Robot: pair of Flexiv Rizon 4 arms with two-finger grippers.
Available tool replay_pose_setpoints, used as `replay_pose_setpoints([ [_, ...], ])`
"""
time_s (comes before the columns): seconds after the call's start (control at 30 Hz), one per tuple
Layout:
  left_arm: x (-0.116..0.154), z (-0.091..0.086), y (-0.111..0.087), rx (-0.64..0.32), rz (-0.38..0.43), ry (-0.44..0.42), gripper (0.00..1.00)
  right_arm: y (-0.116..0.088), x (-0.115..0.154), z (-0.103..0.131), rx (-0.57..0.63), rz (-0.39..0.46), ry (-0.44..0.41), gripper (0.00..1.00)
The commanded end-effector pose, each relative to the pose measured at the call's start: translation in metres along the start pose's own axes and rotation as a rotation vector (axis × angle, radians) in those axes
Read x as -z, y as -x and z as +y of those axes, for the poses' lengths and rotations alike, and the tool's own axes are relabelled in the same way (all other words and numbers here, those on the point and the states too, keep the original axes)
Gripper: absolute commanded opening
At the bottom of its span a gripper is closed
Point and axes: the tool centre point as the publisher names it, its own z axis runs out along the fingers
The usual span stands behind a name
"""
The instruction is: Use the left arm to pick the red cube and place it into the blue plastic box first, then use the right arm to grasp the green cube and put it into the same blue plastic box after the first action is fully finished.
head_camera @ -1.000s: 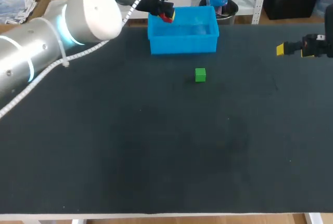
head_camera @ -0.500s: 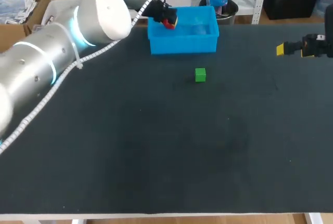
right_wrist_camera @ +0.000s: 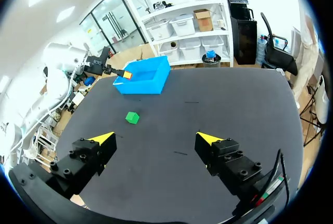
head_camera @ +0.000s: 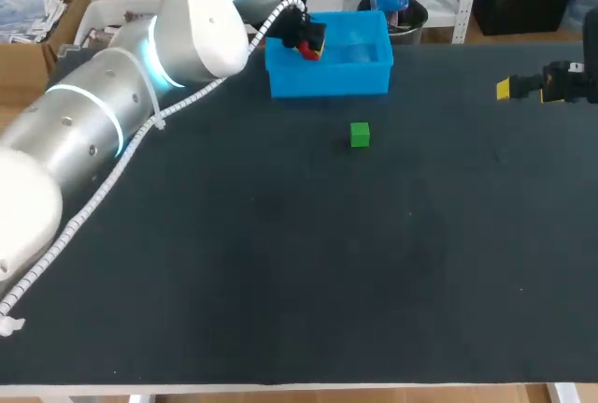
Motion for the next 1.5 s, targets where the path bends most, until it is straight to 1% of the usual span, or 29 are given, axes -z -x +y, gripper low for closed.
replay_pose_setpoints([
  [0.03, -0.01, 0.002, 0.014, 0.002, 0.048, 0.007, 0.0, 0.0, 0.0, 0.0, 0.0, 0.001, 0.0, 1.0],
  [0.1, -0.009, 0.003, 0.014, 0.002, 0.049, 0.008, 0.49, 0.0, 0.0, 0.0, 0.0, 0.001, 0.0, 1.0],
  [0.17, -0.009, 0.002, 0.014, 0.001, 0.051, 0.011, 0.76, 0.0, 0.0, 0.0, 0.0, 0.001, 0.0, 1.0],
  [0.2, -0.009, 0.002, 0.014, 0.003, 0.053, 0.015, 1.0, 0.0, 0.0, 0.0, 0.0, 0.001, 0.0, 1.0],
  [0.37, -0.005, -0.001, 0.016, -0.002, 0.052, 0.022, 1.0, 0.0, 0.0, 0.0, 0.0, 0.001, 0.0, 1.0],
  [0.5, 0.004, -0.006, 0.023, -0.009, 0.037, 0.023, 1.0, 0.0, 0.0, 0.0, 0.0, 0.001, 0.0, 1.0],
  [0.7, 0.027, -0.016, 0.031, -0.03, 0.007, 0.008, 1.0, 0.0, 0.0, 0.0, 0.0, 0.001, 0.0, 1.0],
  [0.87, 0.056, -0.024, 0.024, -0.039, -0.017, 0.004, 1.0, 0.0, 0.0, 0.0, 0.0, 0.001, 0.0, 1.0],
  [1.0, 0.087, -0.029, 0.008, -0.058, -0.049, 0.006, 1.0, 0.0, 0.0, 0.0, 0.0, 0.001, 0.0, 1.0],
  [1.13, 0.115, -0.03, -0.018, -0.053, -0.081, 0.004, 1.0, 0.0, 0.0, 0.0, 0.0, 0.001, 0.0, 1.0],
  [1.5, 0.184, -0.044, -0.107, -0.053, -0.166, 0.031, 1.0, 0.0, 0.0, 0.0, 0.0, 0.001, 0.0, 1.0],
])
